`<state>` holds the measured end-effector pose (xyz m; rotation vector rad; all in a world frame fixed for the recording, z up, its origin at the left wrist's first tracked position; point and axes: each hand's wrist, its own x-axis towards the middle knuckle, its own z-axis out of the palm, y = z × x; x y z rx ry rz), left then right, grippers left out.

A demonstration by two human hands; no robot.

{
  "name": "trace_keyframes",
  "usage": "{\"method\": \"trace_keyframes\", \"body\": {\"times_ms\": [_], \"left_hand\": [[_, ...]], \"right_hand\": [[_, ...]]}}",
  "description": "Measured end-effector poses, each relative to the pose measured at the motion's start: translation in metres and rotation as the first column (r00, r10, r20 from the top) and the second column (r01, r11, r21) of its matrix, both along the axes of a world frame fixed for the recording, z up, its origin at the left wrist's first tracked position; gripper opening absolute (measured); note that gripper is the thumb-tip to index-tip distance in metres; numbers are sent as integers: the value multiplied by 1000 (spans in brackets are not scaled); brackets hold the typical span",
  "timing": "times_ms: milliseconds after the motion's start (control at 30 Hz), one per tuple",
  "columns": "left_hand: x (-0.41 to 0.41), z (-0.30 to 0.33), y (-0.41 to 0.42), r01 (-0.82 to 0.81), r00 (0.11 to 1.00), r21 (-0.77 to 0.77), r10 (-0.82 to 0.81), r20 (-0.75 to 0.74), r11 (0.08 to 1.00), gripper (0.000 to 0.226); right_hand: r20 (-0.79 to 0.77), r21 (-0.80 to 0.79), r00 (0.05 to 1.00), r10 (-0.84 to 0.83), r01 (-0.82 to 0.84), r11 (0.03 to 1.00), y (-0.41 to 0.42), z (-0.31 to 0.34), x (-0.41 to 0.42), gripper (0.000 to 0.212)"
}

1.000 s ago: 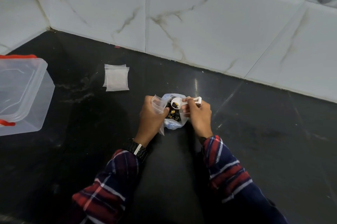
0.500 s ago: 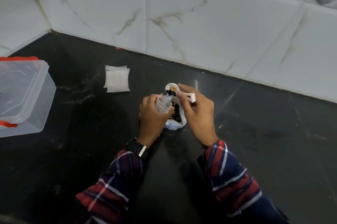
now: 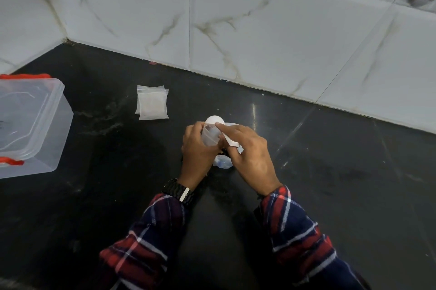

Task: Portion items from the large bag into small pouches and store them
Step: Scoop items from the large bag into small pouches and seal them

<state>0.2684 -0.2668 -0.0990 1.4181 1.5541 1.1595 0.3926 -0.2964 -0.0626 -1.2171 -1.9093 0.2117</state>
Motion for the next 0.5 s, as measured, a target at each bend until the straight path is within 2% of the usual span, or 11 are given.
{"method": "trace_keyframes", "body": {"times_ms": [100,200,267,367,500], "left_hand": [[0,1,0,7,1000,13,-7,24,1000,34],[0,1,-1,7,999,20,-8,36,1000,37],[-1,-1,-1,1,1000,3,-1,27,1000,40],[-2,-6,1,-39,999,-17,39,3,999,41],[-2,-10,3,-40,999,-50,40,0,998,40]], "right_hand": [[-145,-52,989,-28,21,998,-1,3,-4,33],[-354,-141,923,-148,104,985,-1,7,-6,20],[-407,-197,883,-234,166,966,2,5,-2,15],[-327,-233,900,-287,218,948,5,-2,6,13],[-121,-220,960,-251,221,950,7,-16,12,17]]}}
